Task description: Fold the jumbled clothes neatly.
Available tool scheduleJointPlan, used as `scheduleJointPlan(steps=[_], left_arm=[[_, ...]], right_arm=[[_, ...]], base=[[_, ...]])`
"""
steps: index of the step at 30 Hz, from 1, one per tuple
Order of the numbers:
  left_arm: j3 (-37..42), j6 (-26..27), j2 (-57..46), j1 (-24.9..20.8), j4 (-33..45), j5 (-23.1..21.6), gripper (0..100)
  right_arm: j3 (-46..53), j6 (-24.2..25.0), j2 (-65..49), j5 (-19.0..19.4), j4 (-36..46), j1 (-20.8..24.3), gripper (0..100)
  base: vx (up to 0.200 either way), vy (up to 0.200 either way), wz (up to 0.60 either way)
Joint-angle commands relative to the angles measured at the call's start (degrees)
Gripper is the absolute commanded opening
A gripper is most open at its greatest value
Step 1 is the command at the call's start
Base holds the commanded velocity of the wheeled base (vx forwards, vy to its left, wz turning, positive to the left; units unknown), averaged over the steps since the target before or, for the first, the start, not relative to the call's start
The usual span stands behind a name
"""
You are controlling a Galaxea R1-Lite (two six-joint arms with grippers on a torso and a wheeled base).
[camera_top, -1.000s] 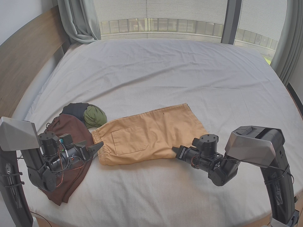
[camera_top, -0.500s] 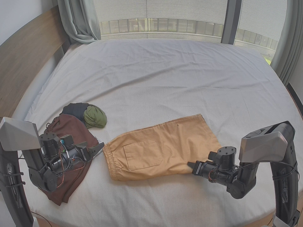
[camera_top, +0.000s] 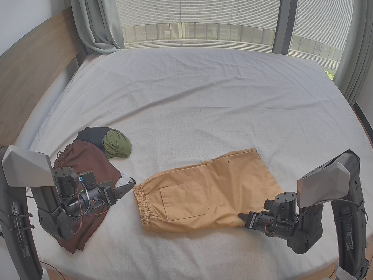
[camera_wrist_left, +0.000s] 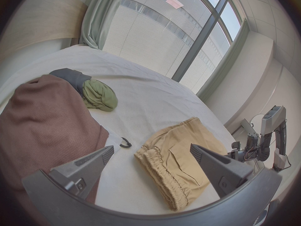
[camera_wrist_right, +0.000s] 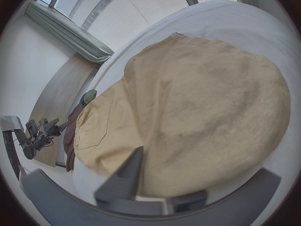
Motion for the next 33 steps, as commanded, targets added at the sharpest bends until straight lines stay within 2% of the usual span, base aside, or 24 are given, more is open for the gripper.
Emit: scheduleJointPlan(steps=[1, 6, 8, 11, 16, 25, 29, 33], left_arm=[[0.1, 0.0, 0.5, -0.3, 0.0, -0.2, 100], [-0.2, 0.0, 0.7, -0.7, 0.0, -0.3, 100], [-0.5, 0.0, 0.7, -0.7, 0.0, -0.5, 100], [-0.5, 0.0, 0.7, -0.3, 0.0, -5.1, 100], [1.2, -0.1, 0.7, -0.1, 0.1, -7.4, 100], [2.5, -0.5, 4.5, -0.3, 0.0, -13.4, 100], [2.3, -0.5, 6.3, -0.3, 0.0, -13.7, 100], [2.1, -0.6, 8.9, -0.5, 0.0, -13.7, 100]], right_arm=[[2.3, -0.3, -0.9, 0.7, 0.0, 0.5, 100], [8.8, -2.7, -4.1, 6.0, 0.0, 3.3, 100], [9.6, -3.8, -4.9, 6.8, 0.0, 3.8, 100], [11.5, -4.3, -9.2, 9.7, 0.0, 6.5, 100], [10.8, -4.2, -14.2, 13.1, 0.0, 7.1, 100], [4.2, -0.5, -15.9, 13.2, 0.0, 4.3, 100], [1.1, -0.3, -14.9, 13.4, 0.0, 2.2, 100], [-0.3, 1.9, -13.2, 14.3, 0.0, 0.0, 100]], base=[[0.0, 0.0, 0.0], [0.0, 0.0, 0.0], [0.0, 0.0, 0.0], [0.0, 0.0, 0.0], [0.0, 0.0, 0.0], [0.0, 0.0, 0.0], [0.0, 0.0, 0.0], [0.0, 0.0, 0.0]])
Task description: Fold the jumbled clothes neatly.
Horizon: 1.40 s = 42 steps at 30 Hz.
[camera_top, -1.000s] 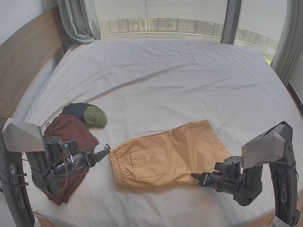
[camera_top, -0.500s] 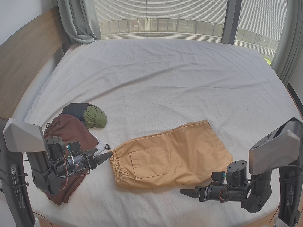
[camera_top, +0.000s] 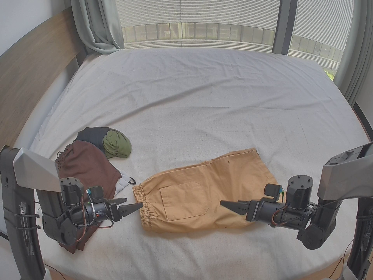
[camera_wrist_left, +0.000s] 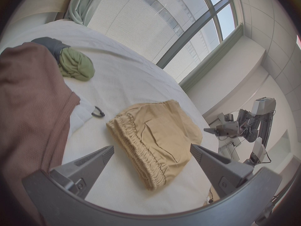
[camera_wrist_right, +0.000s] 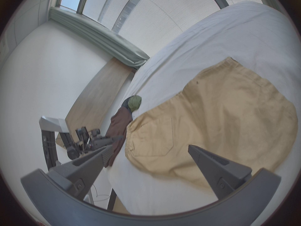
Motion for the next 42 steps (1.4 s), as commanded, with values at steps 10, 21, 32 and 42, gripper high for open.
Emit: scheduleJointPlan(steps=[10, 21, 32, 42], left_arm=[[-4.9, -4.5, 8.3, -2.6, 0.0, 0.7, 100], [-11.0, -9.1, 12.7, -6.7, 0.0, 3.4, 100], [-14.5, -14.4, 13.0, -9.3, 0.0, 3.8, 100], [-16.5, -14.6, 14.1, -11.3, 0.0, 10.5, 100]], right_arm=[[-0.8, 0.9, 4.1, 5.0, -0.1, -8.3, 100], [-0.8, 1.0, 3.7, 5.0, 0.0, -9.4, 100], [-0.9, 1.0, 5.5, 5.0, -0.1, -8.7, 100], [-0.8, 1.0, 5.8, 5.0, -0.1, -8.8, 100]], base=[[0.0, 0.0, 0.0], [0.0, 0.0, 0.0], [0.0, 0.0, 0.0], [0.0, 0.0, 0.0]])
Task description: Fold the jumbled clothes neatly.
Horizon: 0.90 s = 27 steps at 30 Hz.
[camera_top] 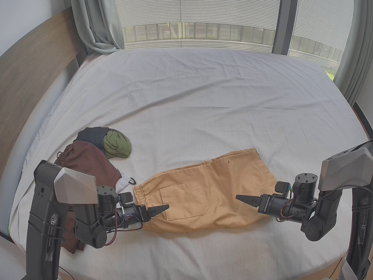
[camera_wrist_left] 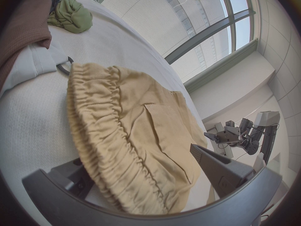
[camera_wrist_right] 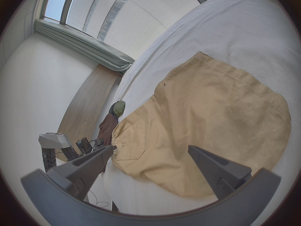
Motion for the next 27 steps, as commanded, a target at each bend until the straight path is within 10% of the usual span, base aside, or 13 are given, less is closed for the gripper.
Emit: scheduleJointPlan(steps=[1, 4, 5, 27], left_arm=[[-1.3, -0.4, 0.8, -0.9, 0.1, 1.6, 100], [-2.5, -1.5, 1.4, -1.4, 0.1, 2.9, 100], [-2.8, -1.6, 1.4, -1.4, 0.1, 3.3, 0], [10.6, -9.5, -20.0, 5.0, 0.0, -10.3, 0]], right_arm=[[0.2, 0.0, 0.3, 0.0, 0.0, -0.1, 100], [0.1, 0.0, 0.4, 0.0, 0.0, -0.2, 100], [0.1, 0.0, 0.4, 0.0, 0.0, -0.2, 100], [-0.2, -0.2, 1.1, -0.1, -0.1, -0.5, 100]], base=[[0.0, 0.0, 0.0], [0.0, 0.0, 0.0], [0.0, 0.0, 0.0], [0.0, 0.0, 0.0]])
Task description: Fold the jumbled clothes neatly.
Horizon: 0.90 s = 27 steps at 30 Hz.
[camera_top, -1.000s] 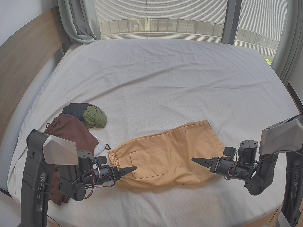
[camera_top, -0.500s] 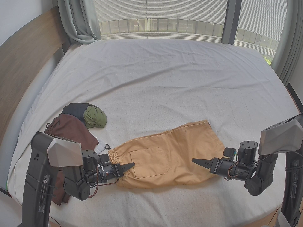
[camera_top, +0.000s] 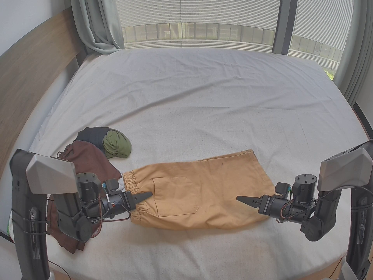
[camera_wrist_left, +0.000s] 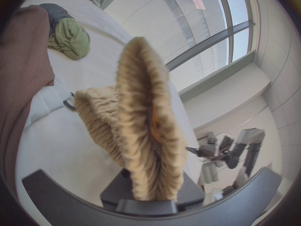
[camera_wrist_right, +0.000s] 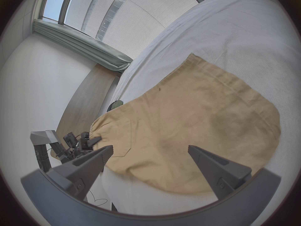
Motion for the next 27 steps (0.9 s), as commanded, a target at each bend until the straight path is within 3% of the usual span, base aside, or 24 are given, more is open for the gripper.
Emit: scheduleJointPlan(steps=[1, 10, 19, 26, 27], left_arm=[[3.9, -1.3, -7.2, 1.7, 0.0, -2.0, 0], [5.2, -1.6, -7.2, 8.3, 0.1, -2.5, 0], [6.8, -1.1, -7.3, 13.6, 0.0, -7.5, 0], [7.0, -1.5, -9.5, 10.7, 0.1, -7.5, 0], [6.5, -1.5, -9.8, 8.3, 0.1, -6.8, 0]], right_arm=[[0.0, -0.1, 0.2, -0.1, 0.0, 0.2, 100], [0.2, -0.2, 0.2, -0.1, 0.0, 1.2, 100], [0.3, -0.2, 0.2, -0.2, 0.0, 1.5, 100], [0.5, -0.4, -0.5, -0.3, 0.0, 1.5, 100], [1.2, -1.0, -0.8, -0.4, 0.0, 1.5, 100]], base=[[0.0, 0.0, 0.0], [0.0, 0.0, 0.0], [0.0, 0.0, 0.0], [0.0, 0.0, 0.0], [0.0, 0.0, 0.0]])
